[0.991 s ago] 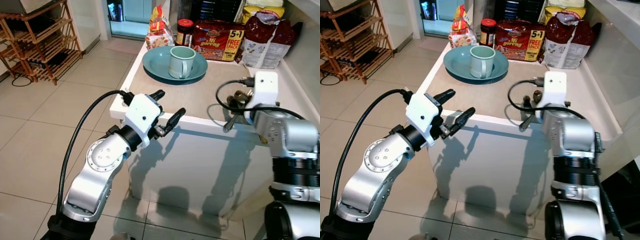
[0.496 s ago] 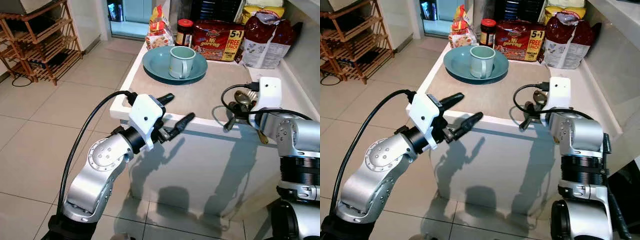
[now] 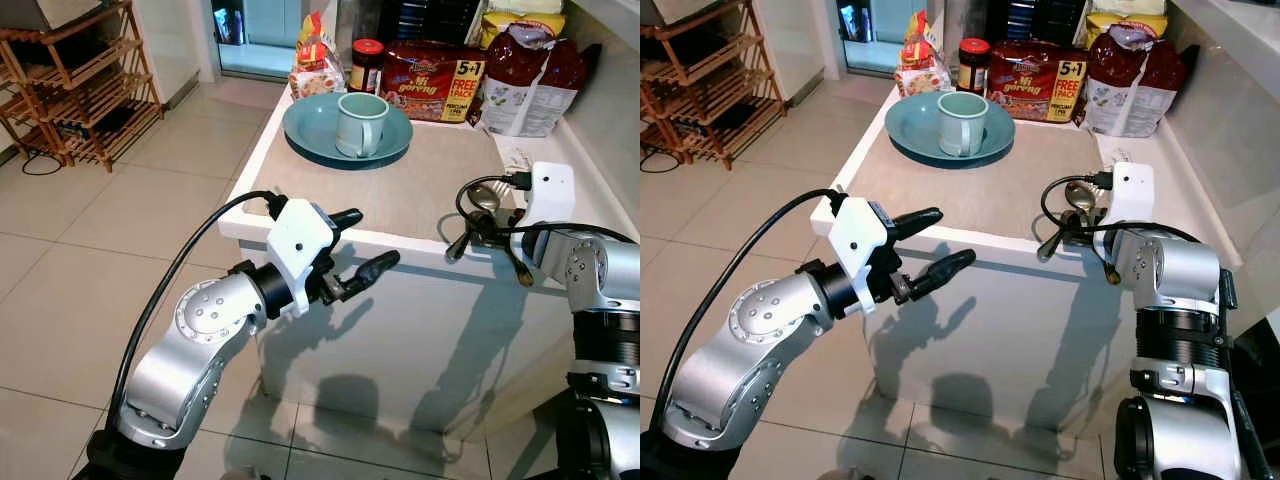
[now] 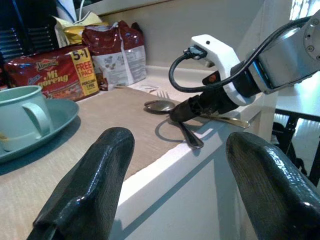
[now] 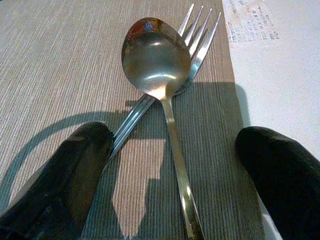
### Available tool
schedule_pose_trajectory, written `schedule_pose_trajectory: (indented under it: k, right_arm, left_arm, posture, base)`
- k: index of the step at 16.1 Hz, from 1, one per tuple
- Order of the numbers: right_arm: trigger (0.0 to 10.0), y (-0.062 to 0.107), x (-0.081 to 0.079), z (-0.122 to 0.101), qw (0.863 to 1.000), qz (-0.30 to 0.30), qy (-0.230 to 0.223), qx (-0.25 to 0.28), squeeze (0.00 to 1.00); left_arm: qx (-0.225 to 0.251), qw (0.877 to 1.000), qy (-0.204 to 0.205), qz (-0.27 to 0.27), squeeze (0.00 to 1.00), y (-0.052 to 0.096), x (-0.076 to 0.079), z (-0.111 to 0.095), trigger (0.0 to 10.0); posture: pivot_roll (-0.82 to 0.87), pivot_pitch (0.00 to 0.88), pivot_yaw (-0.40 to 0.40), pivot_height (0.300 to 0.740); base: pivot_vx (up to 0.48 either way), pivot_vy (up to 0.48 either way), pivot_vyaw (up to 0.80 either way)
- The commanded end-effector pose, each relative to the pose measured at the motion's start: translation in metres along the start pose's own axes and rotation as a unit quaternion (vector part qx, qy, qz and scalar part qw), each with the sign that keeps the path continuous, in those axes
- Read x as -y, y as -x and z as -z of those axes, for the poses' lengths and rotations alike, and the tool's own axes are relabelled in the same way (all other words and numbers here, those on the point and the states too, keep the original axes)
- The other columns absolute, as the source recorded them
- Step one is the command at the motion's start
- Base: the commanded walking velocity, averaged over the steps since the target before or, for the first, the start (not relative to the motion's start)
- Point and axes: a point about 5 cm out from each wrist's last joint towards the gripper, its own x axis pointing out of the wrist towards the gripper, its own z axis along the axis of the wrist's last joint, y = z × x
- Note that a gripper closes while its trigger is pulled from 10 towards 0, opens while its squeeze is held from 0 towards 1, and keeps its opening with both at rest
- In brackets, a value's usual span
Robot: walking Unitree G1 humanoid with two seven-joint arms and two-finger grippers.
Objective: Setting the table
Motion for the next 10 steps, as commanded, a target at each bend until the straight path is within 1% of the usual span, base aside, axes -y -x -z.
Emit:
schedule_pose_trajectory:
  k: [1,2,3,4,5,6,10]
  right_arm:
    - [9.9,-0.0014,0.0027,-0.0028,1.000,0.001,0.001,-0.002,0.00]
    - [7.9,-0.0032,0.0045,-0.0021,1.000,0.001,0.001,-0.005,0.00]
    - [4.6,-0.0039,0.0054,-0.0019,1.000,0.001,0.001,-0.007,0.00]
    - [2.0,-0.0050,0.0072,-0.0012,1.000,0.004,0.005,-0.012,0.00]
    - [1.4,-0.0053,0.0078,-0.0010,1.000,0.005,0.005,-0.014,0.00]
    - [0.0,-0.0060,0.0094,-0.0014,1.000,0.006,0.007,-0.016,0.00]
    - [0.0,-0.0068,0.0115,-0.0025,1.000,0.008,0.006,-0.015,0.00]
  left_arm:
    - [-0.006,1.000,-0.009,-0.001,0.00,-0.0022,-0.0018,-0.0011,10.0]
    - [-0.008,1.000,-0.010,0.000,0.00,-0.0023,-0.0022,-0.0015,10.0]
    - [-0.008,1.000,-0.009,0.001,0.00,-0.0024,-0.0019,-0.0016,10.0]
    - [-0.009,1.000,-0.009,0.001,0.00,-0.0028,-0.0014,-0.0017,10.0]
    - [-0.009,1.000,-0.009,0.001,0.00,-0.0029,-0.0013,-0.0018,10.0]
    - [-0.009,1.000,-0.010,0.001,0.00,-0.0034,-0.0018,-0.0020,10.0]
    - [-0.009,1.000,-0.012,0.000,0.00,-0.0037,-0.0029,-0.0023,10.0]
  posture:
    - [0.07,0.001,-0.036,0.740]
    - [0.06,0.003,-0.036,0.740]
    - [0.06,0.003,-0.036,0.740]
    - [0.06,0.006,-0.035,0.740]
    - [0.06,0.006,-0.035,0.740]
    - [0.06,0.008,-0.034,0.740]
    - [0.06,0.007,-0.031,0.740]
  base:
    - [0.000,0.000,0.00]
    - [0.000,0.000,0.00]
    - [0.000,0.000,0.00]
    - [0.000,0.000,0.00]
    - [0.000,0.000,0.00]
    - [0.000,0.000,0.00]
    - [0.000,0.000,0.00]
